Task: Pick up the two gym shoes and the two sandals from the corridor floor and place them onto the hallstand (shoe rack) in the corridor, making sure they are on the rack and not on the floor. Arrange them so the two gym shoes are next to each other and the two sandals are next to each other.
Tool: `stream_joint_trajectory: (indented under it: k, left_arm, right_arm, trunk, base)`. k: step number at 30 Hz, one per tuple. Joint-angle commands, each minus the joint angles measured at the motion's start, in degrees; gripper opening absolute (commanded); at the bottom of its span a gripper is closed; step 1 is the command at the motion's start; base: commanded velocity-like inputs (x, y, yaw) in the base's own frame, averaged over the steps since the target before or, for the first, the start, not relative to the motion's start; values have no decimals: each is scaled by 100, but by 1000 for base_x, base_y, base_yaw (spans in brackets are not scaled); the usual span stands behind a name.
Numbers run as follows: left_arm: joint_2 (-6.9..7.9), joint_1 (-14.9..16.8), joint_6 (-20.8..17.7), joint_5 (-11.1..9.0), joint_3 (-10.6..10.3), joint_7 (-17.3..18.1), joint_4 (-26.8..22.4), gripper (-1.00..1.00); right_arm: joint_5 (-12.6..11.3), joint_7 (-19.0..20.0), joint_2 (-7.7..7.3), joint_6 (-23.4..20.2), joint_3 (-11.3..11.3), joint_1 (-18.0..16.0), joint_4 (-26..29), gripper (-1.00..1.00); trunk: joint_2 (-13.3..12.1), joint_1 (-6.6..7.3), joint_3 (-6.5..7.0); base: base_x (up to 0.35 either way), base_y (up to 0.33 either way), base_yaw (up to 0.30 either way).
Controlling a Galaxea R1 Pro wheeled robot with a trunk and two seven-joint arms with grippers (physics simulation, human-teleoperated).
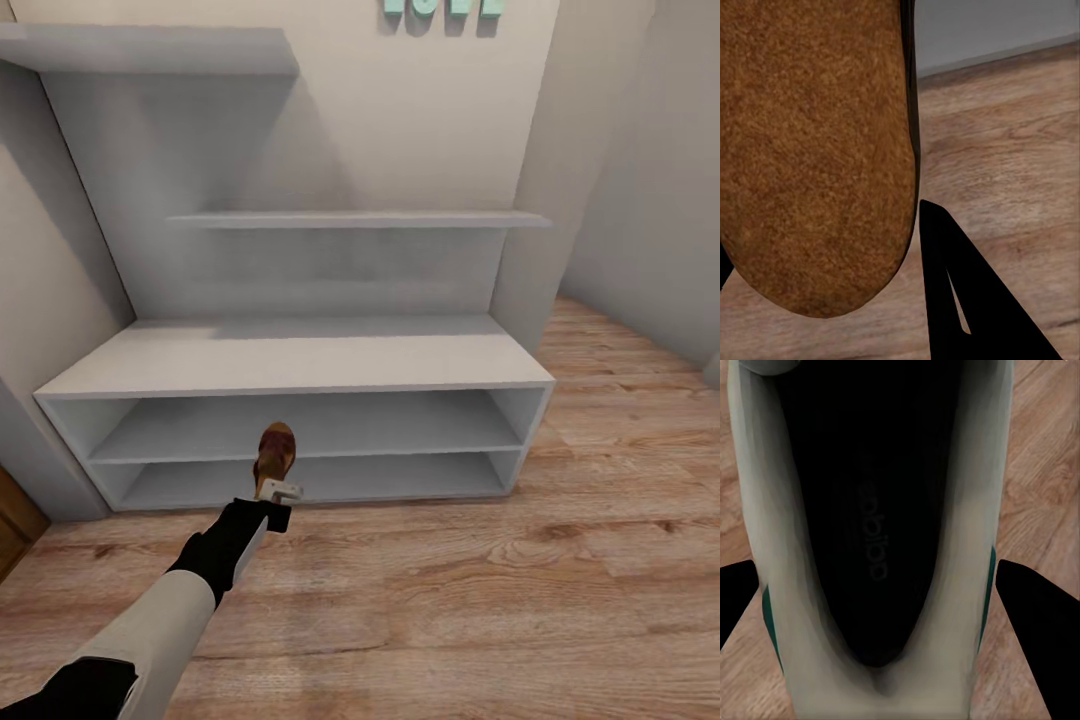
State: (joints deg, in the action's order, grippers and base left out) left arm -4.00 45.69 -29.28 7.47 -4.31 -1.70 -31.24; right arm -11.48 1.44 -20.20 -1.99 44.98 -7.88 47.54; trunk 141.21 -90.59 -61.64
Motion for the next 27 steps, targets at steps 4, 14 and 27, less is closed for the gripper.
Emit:
stream_joint_trajectory:
  k: [4, 14, 27]
  left_arm:
    - [-3, 2, -61, 47, 13, 2, -28, -100]
    - [-1, 10, -74, -211, 50, -5, -17, -100]
    - [-2, 34, -61, -219, 47, -14, -22, -100]
  right_arm:
    - [-62, 16, 9, -61, 12, -3, 45, -100]
    - [-39, 14, 8, -56, 35, -3, 52, -100]
    - [-31, 14, 7, -55, 28, -3, 54, -100]
  trunk:
    - [2, 1, -6]
    - [209, -122, -276]
    - [227, -155, -683]
  base:
    - [0, 0, 0]
    - [0, 0, 0]
    - [0, 0, 0]
